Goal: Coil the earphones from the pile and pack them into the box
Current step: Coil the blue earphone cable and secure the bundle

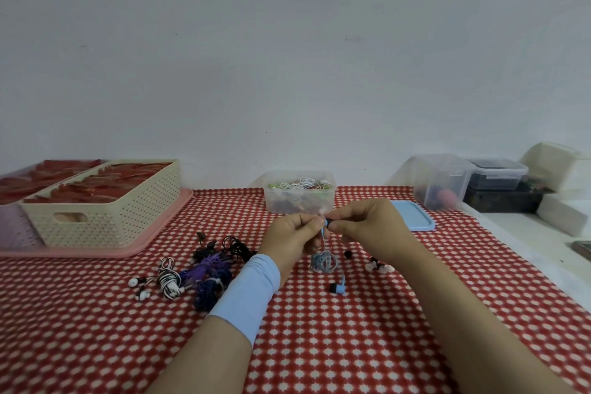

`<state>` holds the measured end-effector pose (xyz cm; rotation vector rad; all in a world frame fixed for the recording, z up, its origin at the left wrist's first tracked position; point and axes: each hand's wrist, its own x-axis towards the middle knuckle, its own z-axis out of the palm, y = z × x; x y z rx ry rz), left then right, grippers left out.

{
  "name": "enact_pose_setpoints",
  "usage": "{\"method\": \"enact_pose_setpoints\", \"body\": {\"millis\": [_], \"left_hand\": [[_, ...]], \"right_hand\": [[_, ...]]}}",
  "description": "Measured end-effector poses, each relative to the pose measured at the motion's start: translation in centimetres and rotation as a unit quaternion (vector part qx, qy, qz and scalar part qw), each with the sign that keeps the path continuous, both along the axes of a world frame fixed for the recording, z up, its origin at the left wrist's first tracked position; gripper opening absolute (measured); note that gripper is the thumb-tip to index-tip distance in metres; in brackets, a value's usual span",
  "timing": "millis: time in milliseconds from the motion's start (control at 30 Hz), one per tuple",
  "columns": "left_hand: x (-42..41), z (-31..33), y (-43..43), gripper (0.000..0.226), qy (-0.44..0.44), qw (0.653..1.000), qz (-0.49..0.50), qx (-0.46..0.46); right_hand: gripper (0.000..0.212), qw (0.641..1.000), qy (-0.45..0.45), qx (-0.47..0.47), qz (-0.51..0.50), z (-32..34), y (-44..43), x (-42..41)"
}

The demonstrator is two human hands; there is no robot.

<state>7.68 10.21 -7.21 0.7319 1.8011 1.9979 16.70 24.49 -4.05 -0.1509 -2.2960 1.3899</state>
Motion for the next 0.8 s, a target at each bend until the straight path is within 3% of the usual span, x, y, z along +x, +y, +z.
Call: {"method": "enact_pose_setpoints", "body": {"millis": [567, 800], "left_hand": [[0.59, 0.45, -0.02, 0.018, -0.113, 0.992, -0.054, 0.007], [0.50, 0.46, -0.09, 0.016, -0.125, 0.990, -0.066, 0.021]], "right_hand": [[0.011, 0.999, -0.001, 0.032, 0.007, 0.19, 0.25, 0.12], [0.008, 0.999, -0.010, -0.026, 0.017, 0.18, -0.10, 0.13]]}}
